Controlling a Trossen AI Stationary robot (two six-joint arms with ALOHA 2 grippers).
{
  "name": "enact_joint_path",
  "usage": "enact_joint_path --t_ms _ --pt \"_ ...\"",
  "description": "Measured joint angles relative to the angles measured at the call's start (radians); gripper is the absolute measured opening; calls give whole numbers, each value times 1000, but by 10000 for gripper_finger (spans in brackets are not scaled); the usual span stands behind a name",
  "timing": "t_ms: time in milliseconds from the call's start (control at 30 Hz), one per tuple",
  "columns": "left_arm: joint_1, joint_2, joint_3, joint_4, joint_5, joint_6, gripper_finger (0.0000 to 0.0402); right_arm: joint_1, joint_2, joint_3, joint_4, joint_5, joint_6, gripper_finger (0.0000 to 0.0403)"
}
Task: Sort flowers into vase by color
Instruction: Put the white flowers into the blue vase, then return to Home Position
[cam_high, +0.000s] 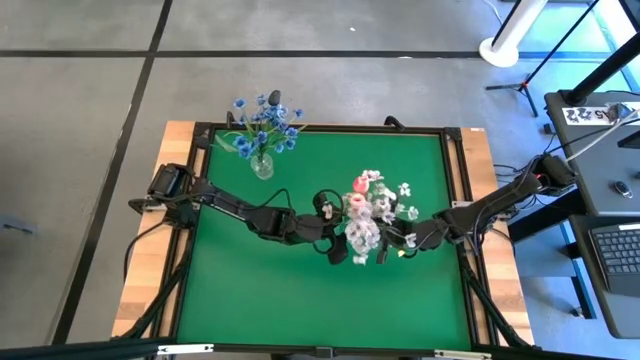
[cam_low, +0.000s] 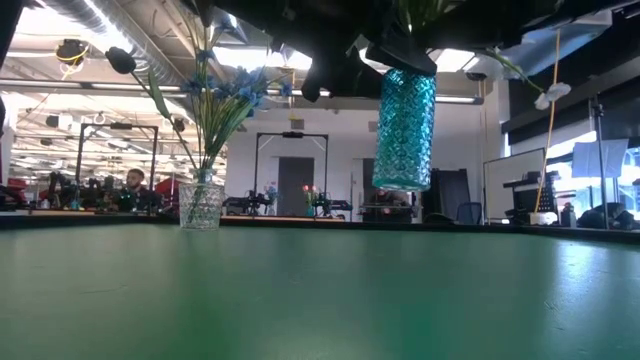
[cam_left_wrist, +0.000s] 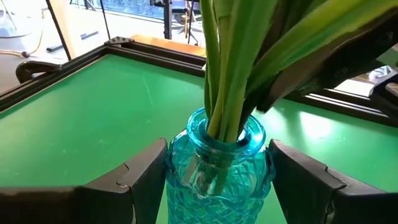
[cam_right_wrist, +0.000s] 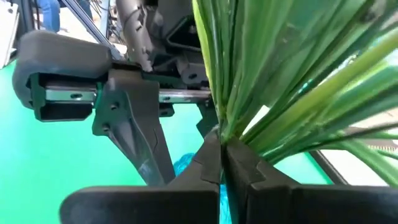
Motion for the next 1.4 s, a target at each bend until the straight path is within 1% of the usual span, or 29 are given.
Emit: enact_joint_path --t_ms 167,267,400,567,633,733,833,967,1133,1267,1400 --pt "2 0 0 0 -6 -1 241 1 0 0 -17 -8 14 5" --pt "2 0 0 2 -7 -4 241 2 -5 -1 0 -29 -28 27" --pt "2 -3 2 9 -13 -5 241 2 -17 -3 24 -42 -61 83" --pt "7 -6 4 4 -24 -8 241 3 -63 -4 22 -43 -68 170" --pt "11 -6 4 -18 -48 -8 241 4 -98 -4 21 -44 -68 203" --pt "21 -6 4 -64 -76 -19 241 25 -156 -4 13 -43 -81 243" --pt "37 -6 4 -103 -87 -41 241 57 -215 -4 6 -35 -119 270" --pt "58 -5 4 -125 -114 -48 241 110 -299 -3 -11 46 -164 287" --pt "99 -5 -4 -120 -204 -14 241 192 -389 -2 -51 204 -209 285" --pt "144 -5 -99 58 -238 8 241 263 -430 -2 -54 295 -232 278" --pt "179 -3 -264 364 -249 23 241 334 -452 -2 -53 395 -274 269"
